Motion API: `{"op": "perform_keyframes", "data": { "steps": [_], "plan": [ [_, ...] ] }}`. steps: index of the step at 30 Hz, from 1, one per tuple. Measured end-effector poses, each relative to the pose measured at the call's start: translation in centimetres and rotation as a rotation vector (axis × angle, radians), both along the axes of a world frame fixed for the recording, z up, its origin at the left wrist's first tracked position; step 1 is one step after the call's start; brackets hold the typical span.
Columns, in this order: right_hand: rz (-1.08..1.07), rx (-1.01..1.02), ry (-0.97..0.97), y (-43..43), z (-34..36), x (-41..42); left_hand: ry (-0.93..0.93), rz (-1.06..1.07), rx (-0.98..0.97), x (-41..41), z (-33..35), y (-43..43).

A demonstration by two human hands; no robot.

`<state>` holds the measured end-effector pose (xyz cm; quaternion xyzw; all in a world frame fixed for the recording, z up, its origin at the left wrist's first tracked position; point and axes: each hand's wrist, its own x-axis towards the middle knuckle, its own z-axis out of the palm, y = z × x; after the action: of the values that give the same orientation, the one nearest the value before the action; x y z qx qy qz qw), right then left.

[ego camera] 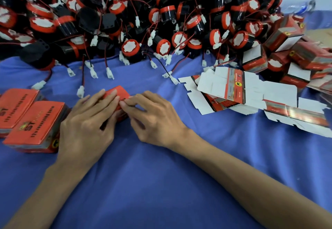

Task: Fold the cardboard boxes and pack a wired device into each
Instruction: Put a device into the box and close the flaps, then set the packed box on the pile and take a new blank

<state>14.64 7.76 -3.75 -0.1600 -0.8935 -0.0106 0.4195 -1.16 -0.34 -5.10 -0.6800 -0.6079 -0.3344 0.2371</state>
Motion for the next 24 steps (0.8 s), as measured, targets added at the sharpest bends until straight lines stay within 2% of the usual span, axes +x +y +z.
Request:
{"op": "perform_keyframes", "data": {
  "steps": [5, 10, 12, 14, 16, 18, 21, 24],
  "plan": [
    [0.055, -0.074, 0.02, 0.1, 0.1, -0.2, 0.01, 0.035, 0.011, 0.0, 0.1, -0.1],
    [0.088, -0.065, -0.115, 0.1, 0.6, 0.4, 0.076, 0.112, 0.022, -0.6, -0.1, -0.2],
    [-0.045, -0.001, -0.18, 0.9, 1.2, 1.3, 0.052, 0.162, -0.02, -1.2, -0.5, 0.1],
    [-0.365, 0.008, -0.198, 2.3, 2.0, 2.8, -0.008, 0.24, -0.069, -1.8, -0.8, 0.2],
    [-0.718, -0.094, -0.339, 3.6, 2.5, 5.0, -0.019, 0.304, -0.11, -3.1, -1.2, 0.2],
    [-0.938, -0.256, -0.509, 4.5, 2.4, 7.5, -0.049, 0.334, -0.204, -4.8, -1.0, 0.3],
    [-1.06, -0.38, -0.6, 5.0, 1.8, 10.2, -0.122, 0.401, -0.3, -5.3, -0.1, 0.4],
    [-1.014, -0.338, -0.574, 5.0, 2.2, 11.1, -0.086, 0.465, -0.269, -3.3, 0.7, 0.0]
  ]
}}
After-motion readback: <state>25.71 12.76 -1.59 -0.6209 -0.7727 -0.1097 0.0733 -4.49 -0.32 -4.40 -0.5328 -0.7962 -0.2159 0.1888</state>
